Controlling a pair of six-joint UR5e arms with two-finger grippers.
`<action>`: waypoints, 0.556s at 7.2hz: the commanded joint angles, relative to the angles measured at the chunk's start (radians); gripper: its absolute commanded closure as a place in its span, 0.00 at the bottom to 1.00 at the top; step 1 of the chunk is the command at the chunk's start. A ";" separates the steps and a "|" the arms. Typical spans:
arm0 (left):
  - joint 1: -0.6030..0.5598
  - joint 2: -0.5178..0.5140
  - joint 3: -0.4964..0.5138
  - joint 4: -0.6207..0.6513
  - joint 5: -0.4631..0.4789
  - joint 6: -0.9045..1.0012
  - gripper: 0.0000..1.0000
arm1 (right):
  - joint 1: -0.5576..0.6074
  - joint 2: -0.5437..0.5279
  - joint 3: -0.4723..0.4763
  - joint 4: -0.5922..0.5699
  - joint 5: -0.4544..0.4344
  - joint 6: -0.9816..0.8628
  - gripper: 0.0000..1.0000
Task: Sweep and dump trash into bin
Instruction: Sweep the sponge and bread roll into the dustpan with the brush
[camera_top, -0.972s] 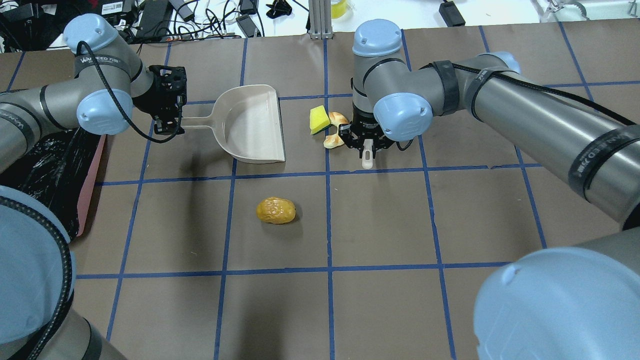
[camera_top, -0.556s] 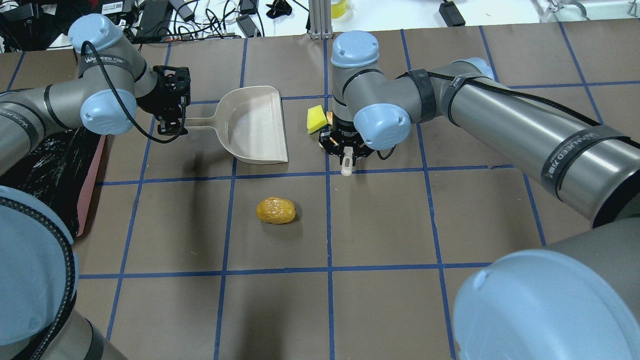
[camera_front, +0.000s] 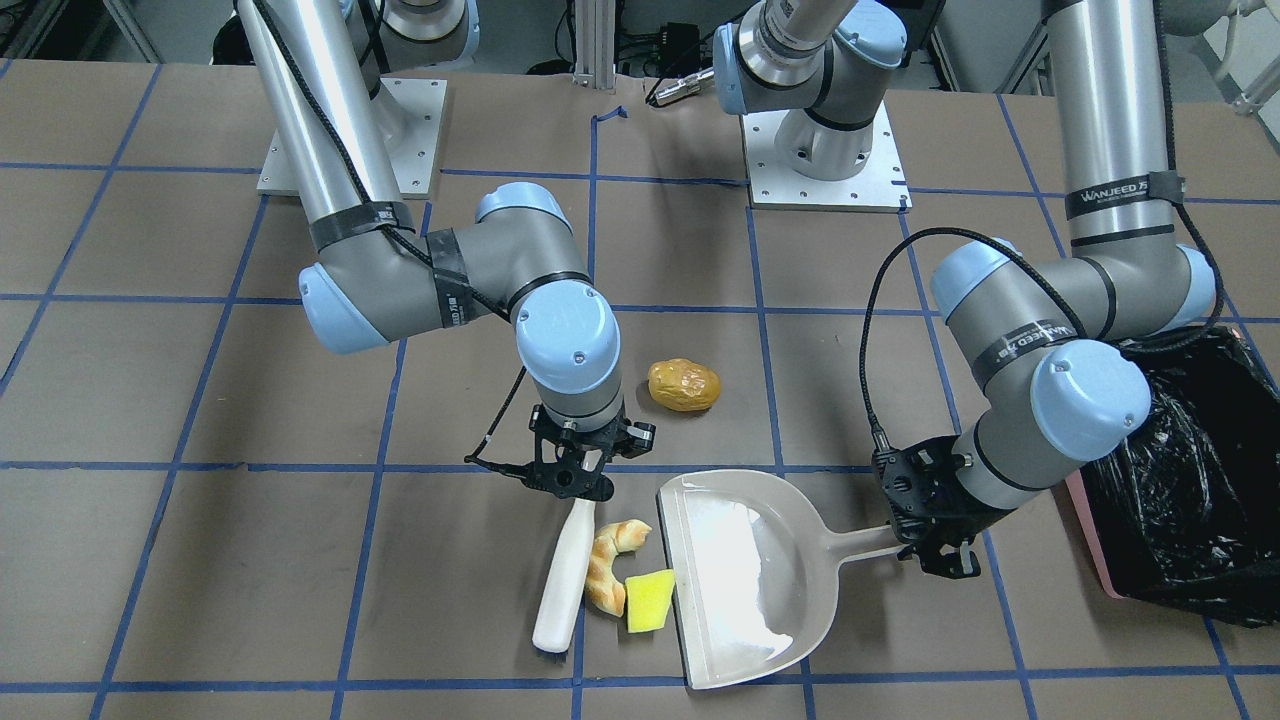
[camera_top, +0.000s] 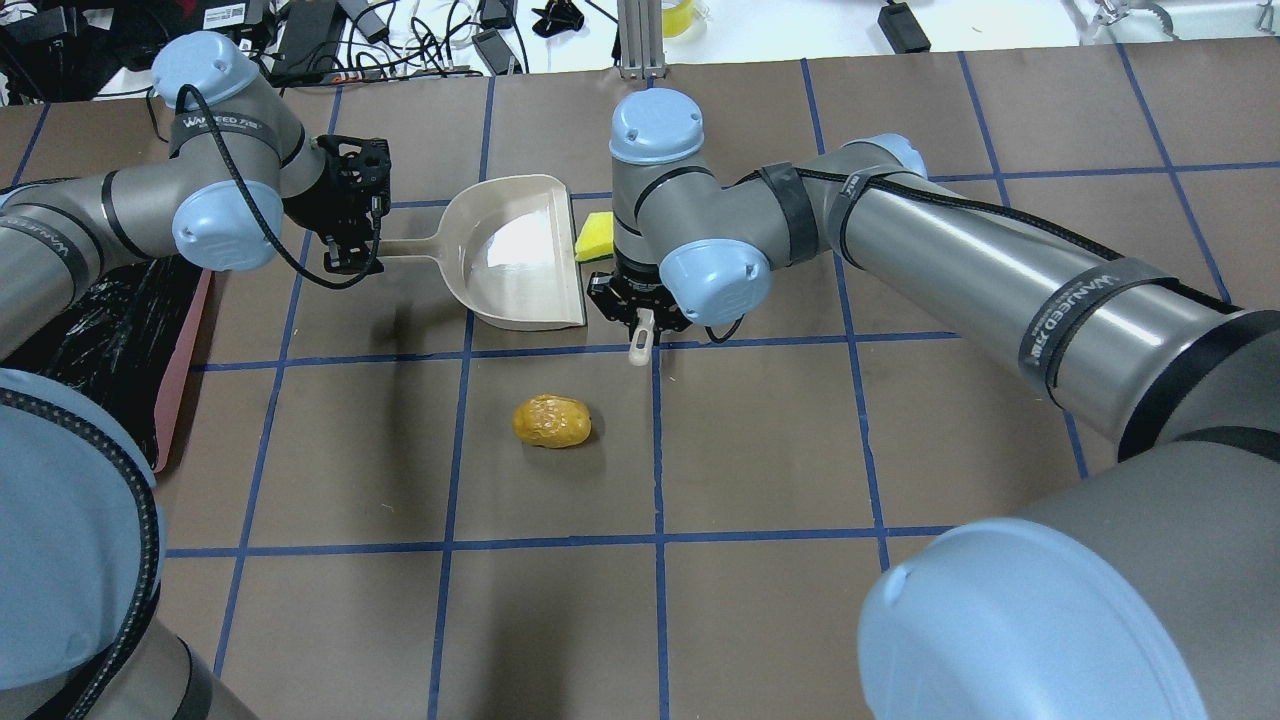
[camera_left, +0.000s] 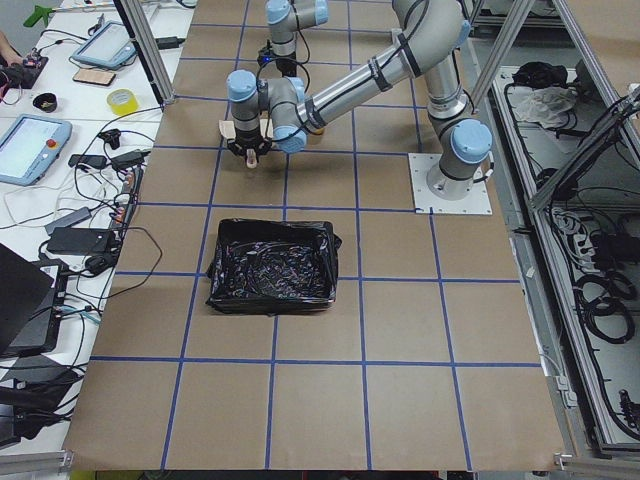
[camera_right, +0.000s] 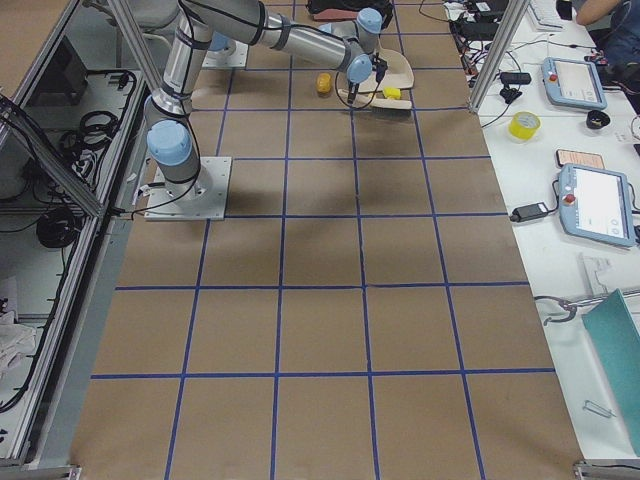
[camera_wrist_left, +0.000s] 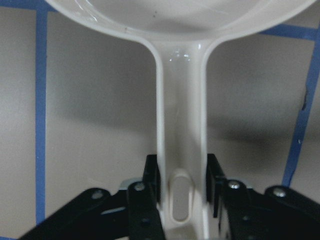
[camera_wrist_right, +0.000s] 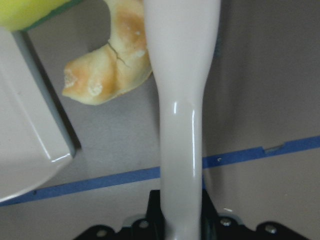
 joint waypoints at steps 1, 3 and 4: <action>-0.002 -0.001 0.000 0.000 0.000 0.000 1.00 | 0.058 0.067 -0.098 -0.007 0.030 0.106 1.00; -0.002 -0.001 0.000 -0.002 0.000 0.001 1.00 | 0.100 0.128 -0.202 -0.007 0.077 0.209 1.00; -0.002 -0.001 0.000 0.001 -0.001 0.001 1.00 | 0.117 0.136 -0.223 -0.005 0.080 0.224 1.00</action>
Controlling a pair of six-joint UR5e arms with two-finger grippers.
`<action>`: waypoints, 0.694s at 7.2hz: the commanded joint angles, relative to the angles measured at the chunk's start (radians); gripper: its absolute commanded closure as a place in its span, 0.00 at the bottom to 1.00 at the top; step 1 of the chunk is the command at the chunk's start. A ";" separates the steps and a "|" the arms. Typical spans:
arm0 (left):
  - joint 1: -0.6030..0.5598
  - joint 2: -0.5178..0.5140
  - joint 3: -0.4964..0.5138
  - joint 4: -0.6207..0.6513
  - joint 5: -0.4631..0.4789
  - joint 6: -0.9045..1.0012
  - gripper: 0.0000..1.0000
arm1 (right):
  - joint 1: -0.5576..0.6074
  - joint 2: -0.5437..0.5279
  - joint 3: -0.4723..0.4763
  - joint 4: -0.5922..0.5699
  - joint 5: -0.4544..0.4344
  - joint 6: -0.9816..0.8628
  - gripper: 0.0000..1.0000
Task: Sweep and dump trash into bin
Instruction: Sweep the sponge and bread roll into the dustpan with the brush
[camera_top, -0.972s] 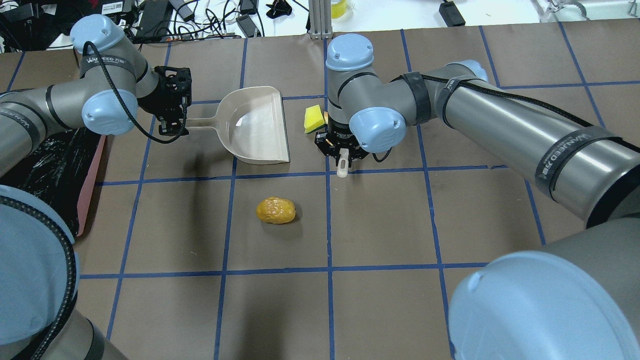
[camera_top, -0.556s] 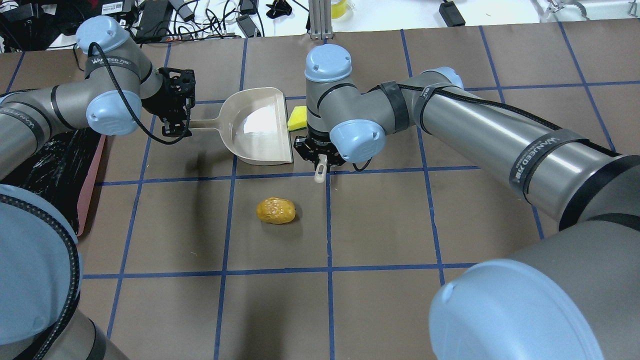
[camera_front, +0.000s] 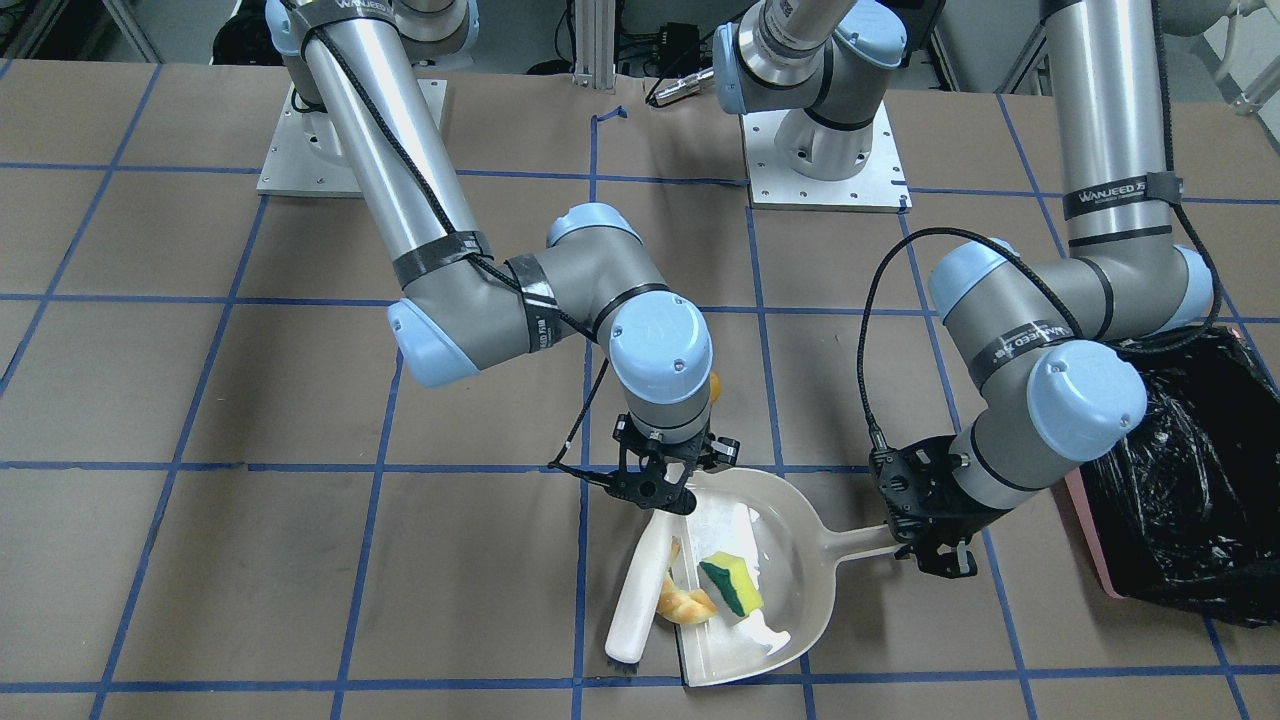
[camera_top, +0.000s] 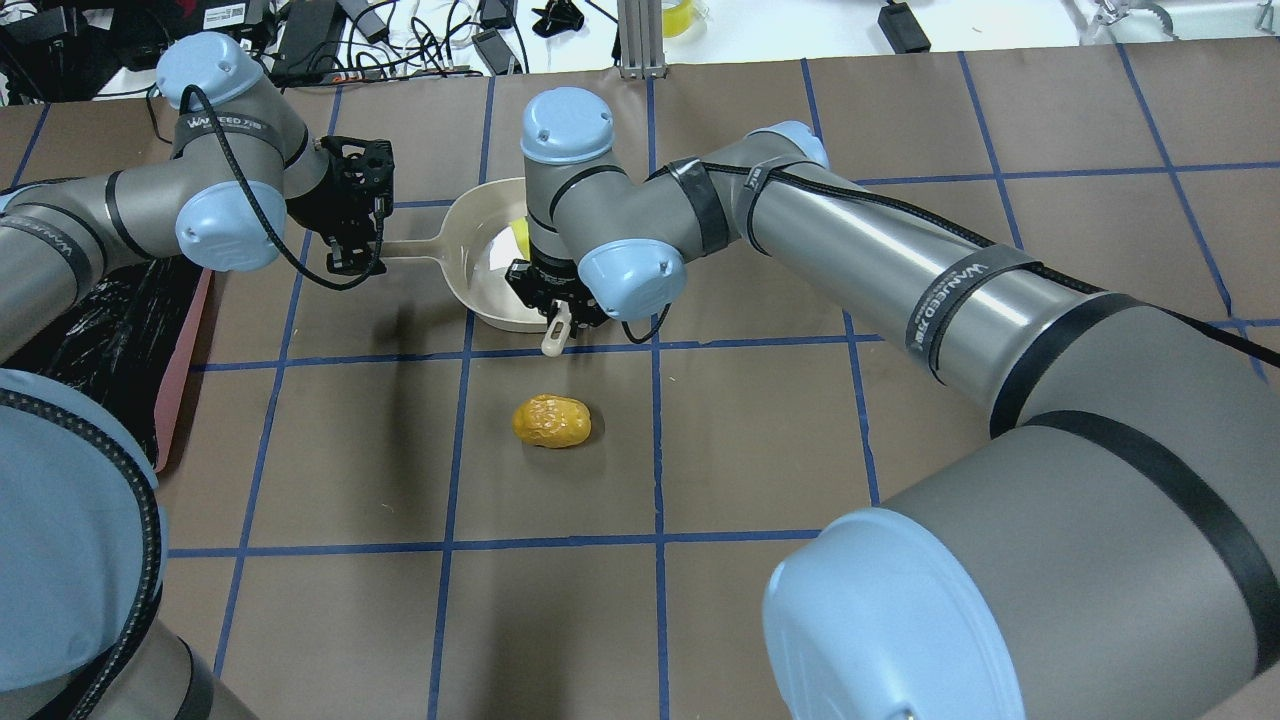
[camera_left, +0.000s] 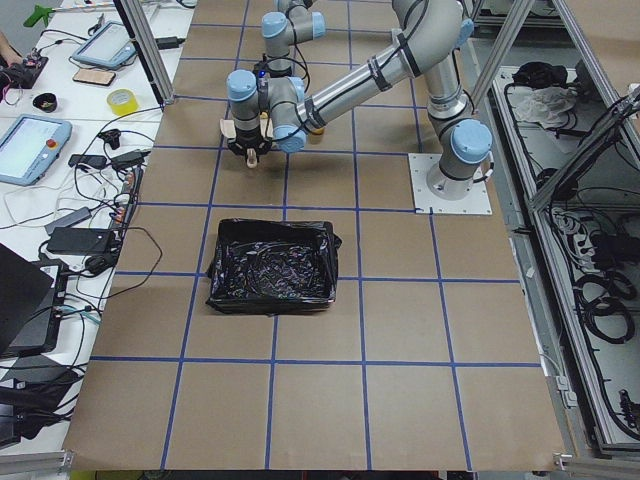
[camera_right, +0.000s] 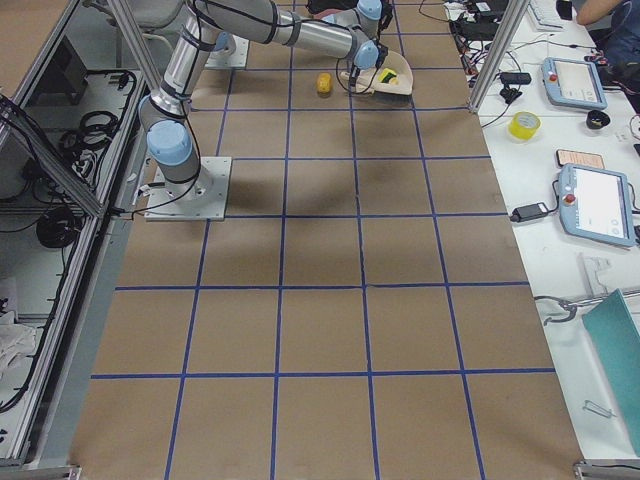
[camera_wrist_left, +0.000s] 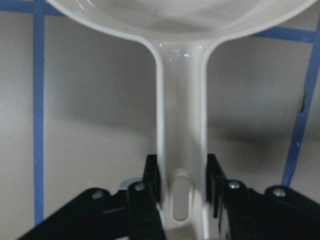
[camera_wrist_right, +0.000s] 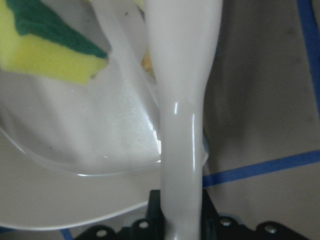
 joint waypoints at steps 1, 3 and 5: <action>0.000 0.000 0.000 0.002 -0.001 0.001 1.00 | 0.038 0.020 -0.047 0.003 0.023 0.070 1.00; 0.000 0.000 0.000 0.004 -0.001 0.004 1.00 | 0.074 0.013 -0.072 0.006 0.071 0.128 1.00; 0.001 0.009 0.005 0.007 -0.001 0.020 1.00 | 0.083 0.001 -0.078 0.053 0.053 0.121 1.00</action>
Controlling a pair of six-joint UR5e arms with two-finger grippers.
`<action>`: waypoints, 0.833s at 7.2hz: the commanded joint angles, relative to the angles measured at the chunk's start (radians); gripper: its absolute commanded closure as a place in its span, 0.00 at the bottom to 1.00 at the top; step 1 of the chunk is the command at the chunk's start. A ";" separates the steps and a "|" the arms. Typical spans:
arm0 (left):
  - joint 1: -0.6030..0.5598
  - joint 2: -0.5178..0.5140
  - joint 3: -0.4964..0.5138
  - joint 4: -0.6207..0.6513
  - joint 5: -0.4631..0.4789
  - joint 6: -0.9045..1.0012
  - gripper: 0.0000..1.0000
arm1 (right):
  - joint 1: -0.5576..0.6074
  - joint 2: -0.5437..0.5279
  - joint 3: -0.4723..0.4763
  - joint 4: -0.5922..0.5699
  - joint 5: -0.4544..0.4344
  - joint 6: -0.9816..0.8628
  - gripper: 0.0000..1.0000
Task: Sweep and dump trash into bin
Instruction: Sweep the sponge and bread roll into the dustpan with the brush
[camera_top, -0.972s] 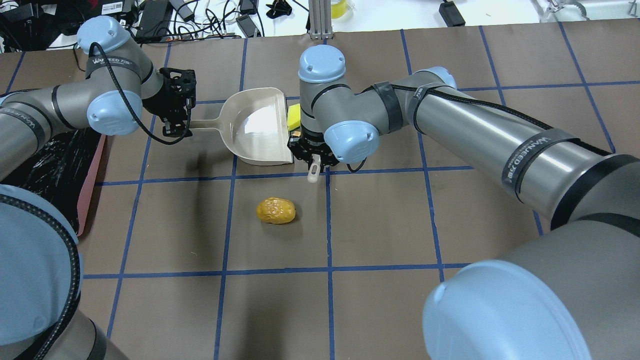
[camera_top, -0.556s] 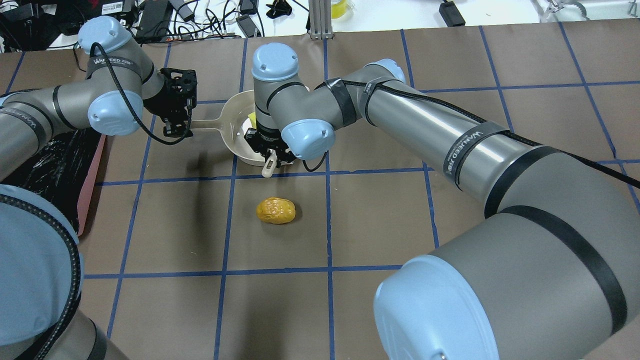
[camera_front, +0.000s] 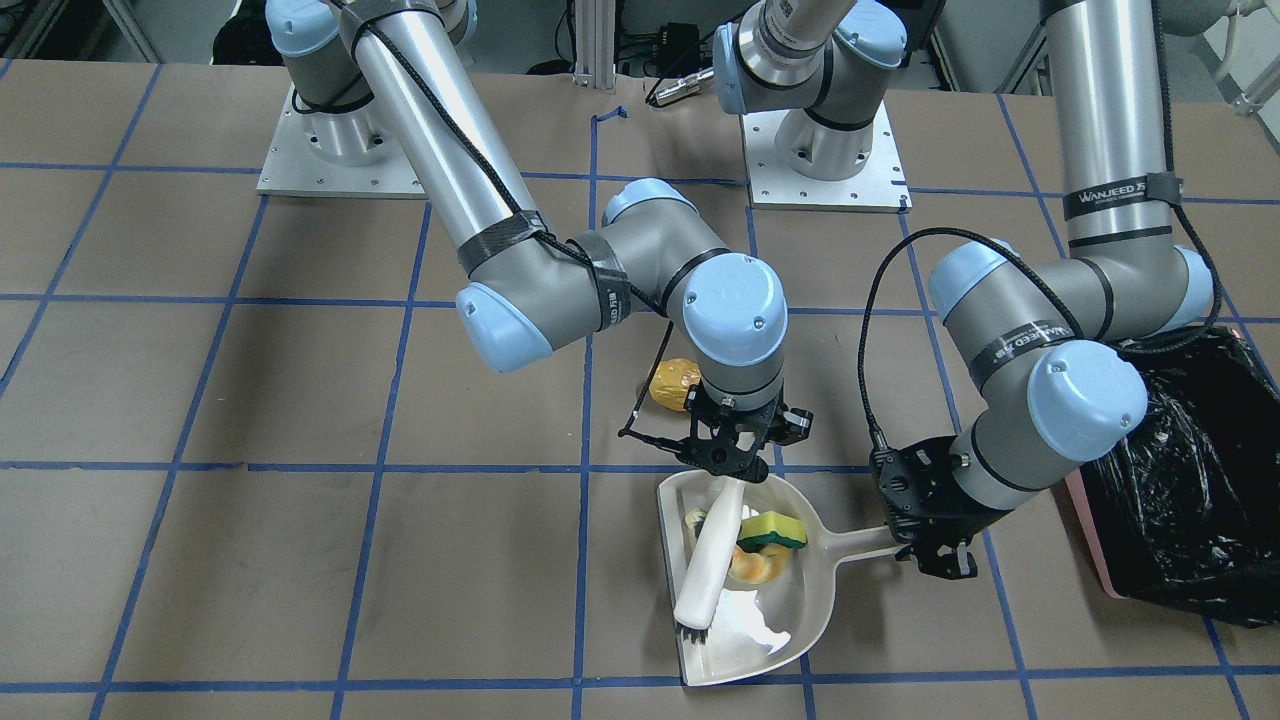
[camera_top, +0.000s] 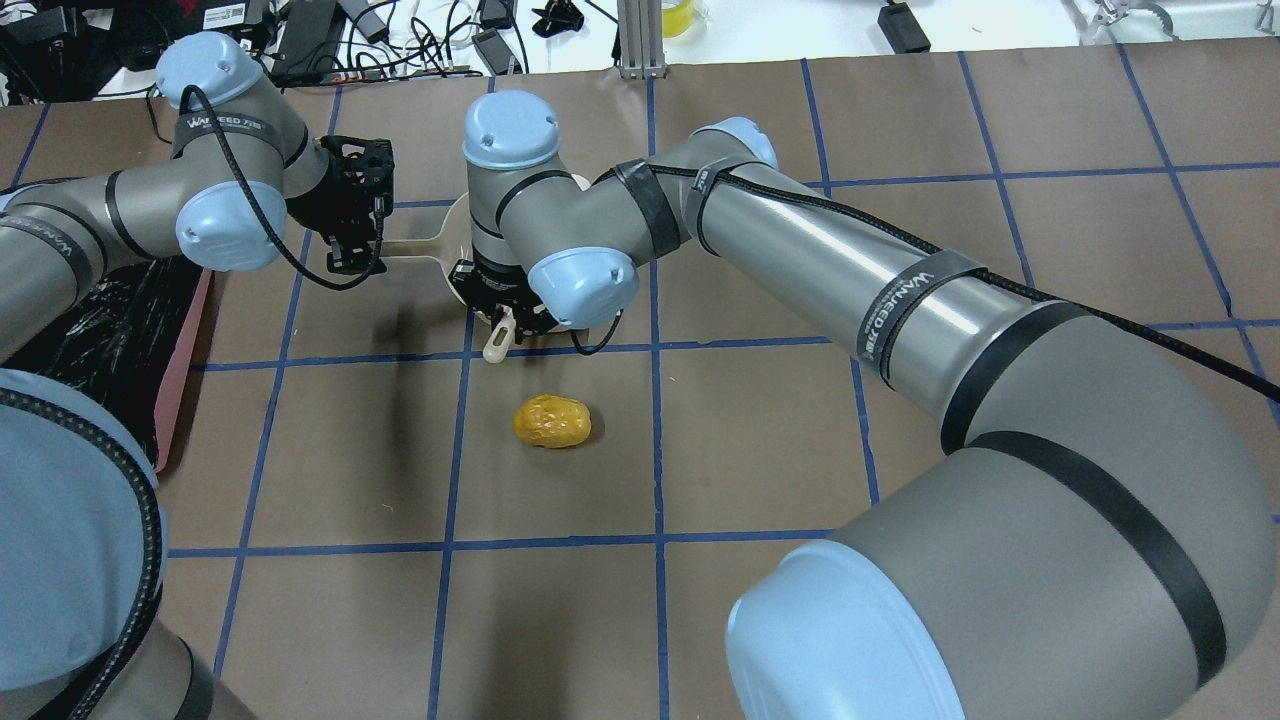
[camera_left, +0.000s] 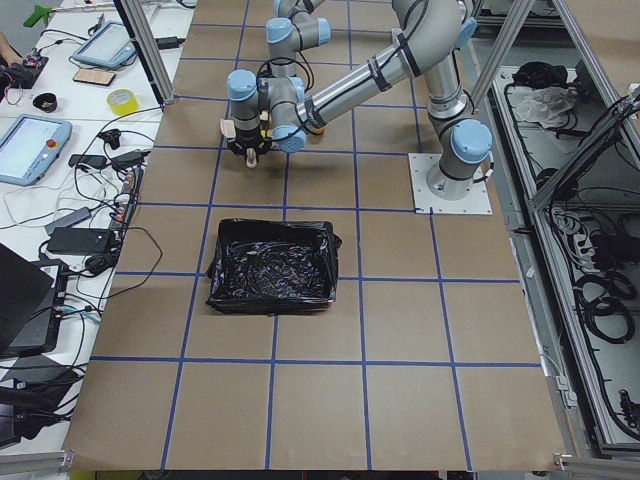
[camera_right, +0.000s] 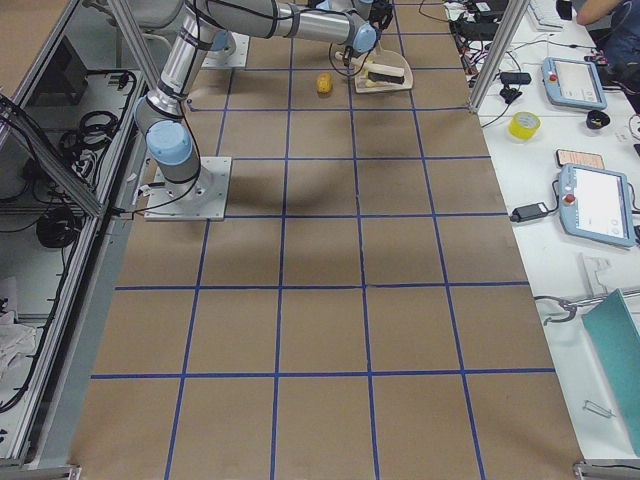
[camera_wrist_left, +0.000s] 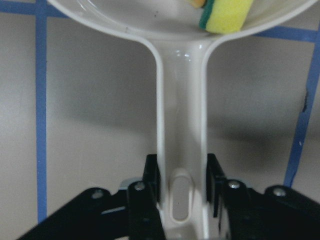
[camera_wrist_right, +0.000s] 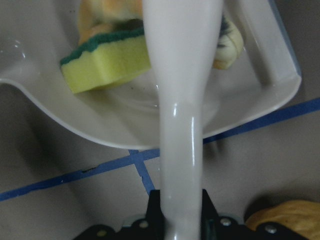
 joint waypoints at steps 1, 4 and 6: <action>0.001 0.017 0.003 -0.003 0.000 0.034 1.00 | -0.009 -0.035 -0.006 0.061 -0.031 -0.022 1.00; 0.021 0.029 0.003 -0.010 0.000 0.074 1.00 | -0.101 -0.170 0.000 0.242 -0.082 -0.128 1.00; 0.093 0.049 -0.039 -0.011 0.001 0.220 1.00 | -0.115 -0.224 0.044 0.328 -0.114 -0.164 1.00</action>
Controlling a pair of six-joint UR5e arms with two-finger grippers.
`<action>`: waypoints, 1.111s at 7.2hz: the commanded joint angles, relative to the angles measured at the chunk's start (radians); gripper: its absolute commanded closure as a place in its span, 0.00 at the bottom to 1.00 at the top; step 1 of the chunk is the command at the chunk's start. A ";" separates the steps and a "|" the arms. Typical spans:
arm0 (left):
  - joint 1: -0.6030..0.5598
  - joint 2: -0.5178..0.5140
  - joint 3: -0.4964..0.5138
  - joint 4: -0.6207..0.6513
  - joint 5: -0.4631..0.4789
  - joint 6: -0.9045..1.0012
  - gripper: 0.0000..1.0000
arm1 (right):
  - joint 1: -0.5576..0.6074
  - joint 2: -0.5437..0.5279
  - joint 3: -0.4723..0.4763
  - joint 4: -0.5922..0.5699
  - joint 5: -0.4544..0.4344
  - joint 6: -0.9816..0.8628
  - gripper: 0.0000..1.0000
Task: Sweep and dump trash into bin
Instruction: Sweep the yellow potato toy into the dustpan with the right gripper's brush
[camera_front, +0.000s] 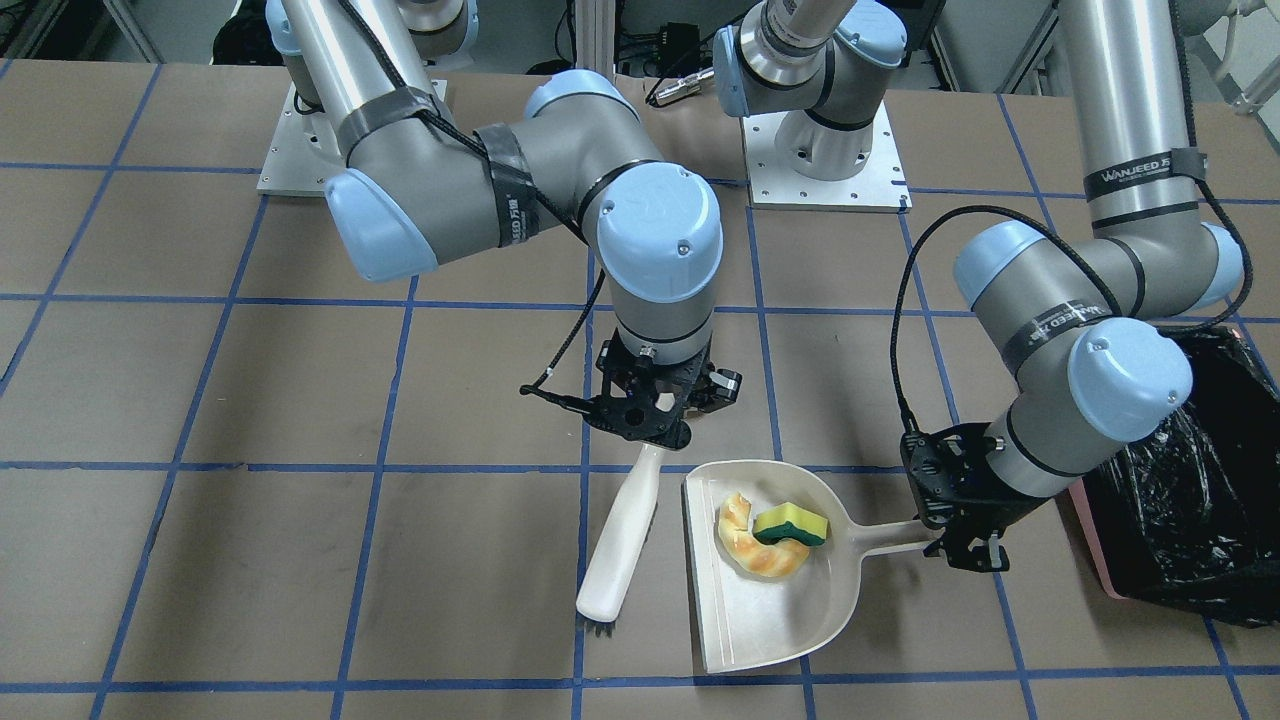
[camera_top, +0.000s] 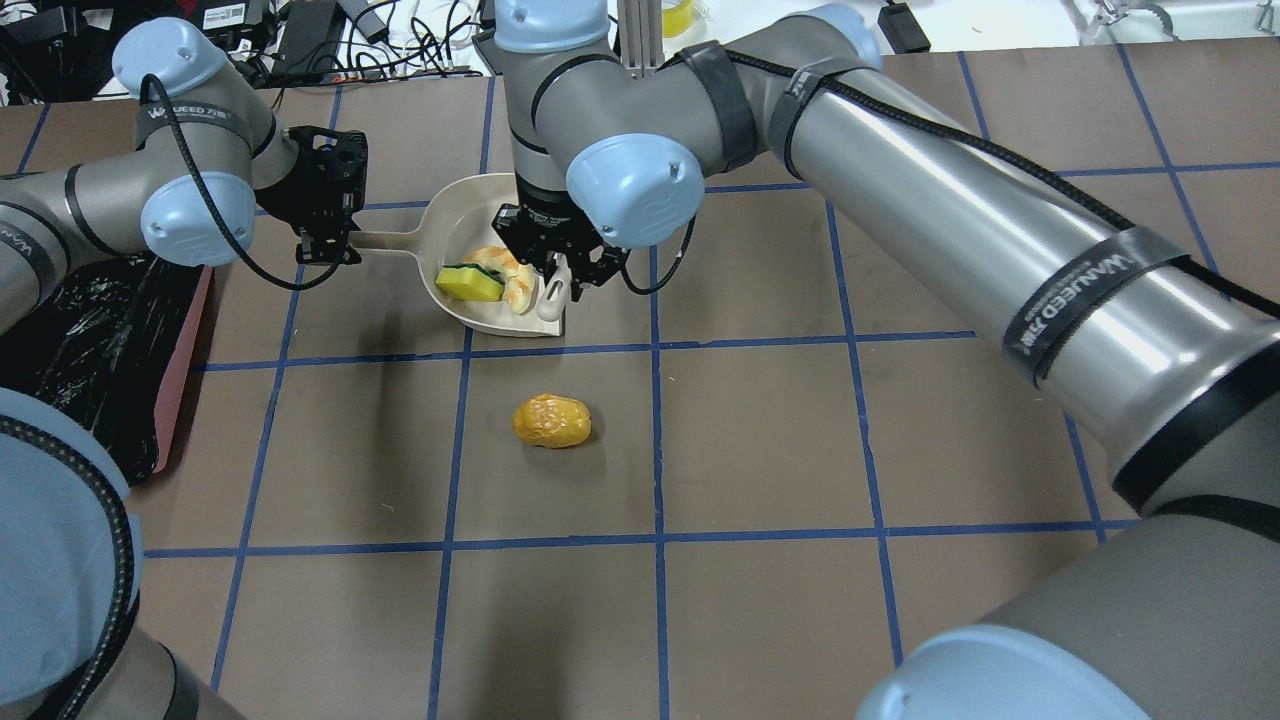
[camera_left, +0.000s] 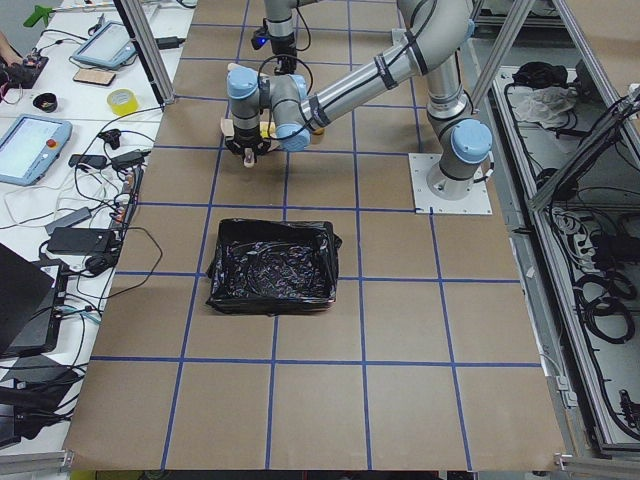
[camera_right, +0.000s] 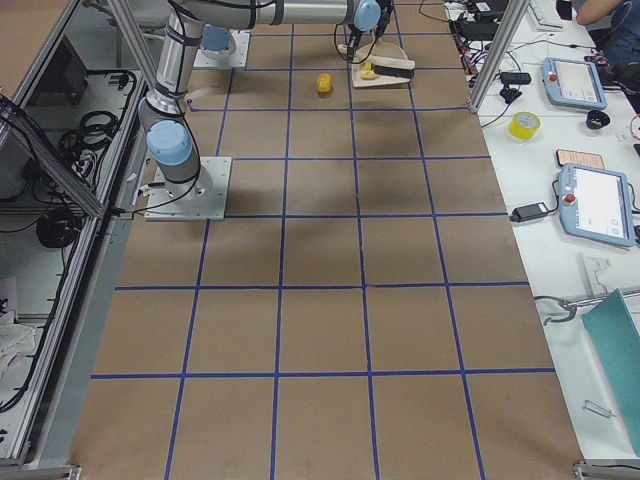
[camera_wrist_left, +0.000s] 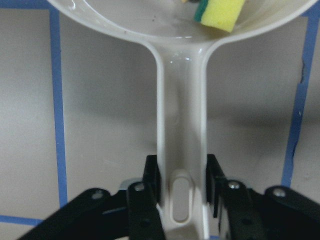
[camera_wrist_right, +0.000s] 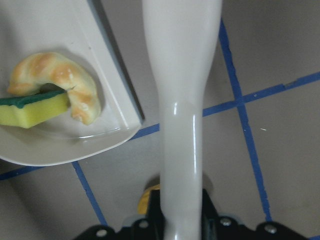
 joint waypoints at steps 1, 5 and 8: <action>0.067 0.032 -0.058 -0.002 0.001 0.119 1.00 | 0.001 -0.060 0.098 0.036 -0.008 -0.016 1.00; 0.085 0.187 -0.210 -0.106 0.162 0.197 1.00 | 0.094 -0.201 0.469 -0.171 -0.011 -0.003 1.00; 0.085 0.276 -0.336 -0.091 0.164 0.179 1.00 | 0.164 -0.200 0.557 -0.286 -0.014 0.011 1.00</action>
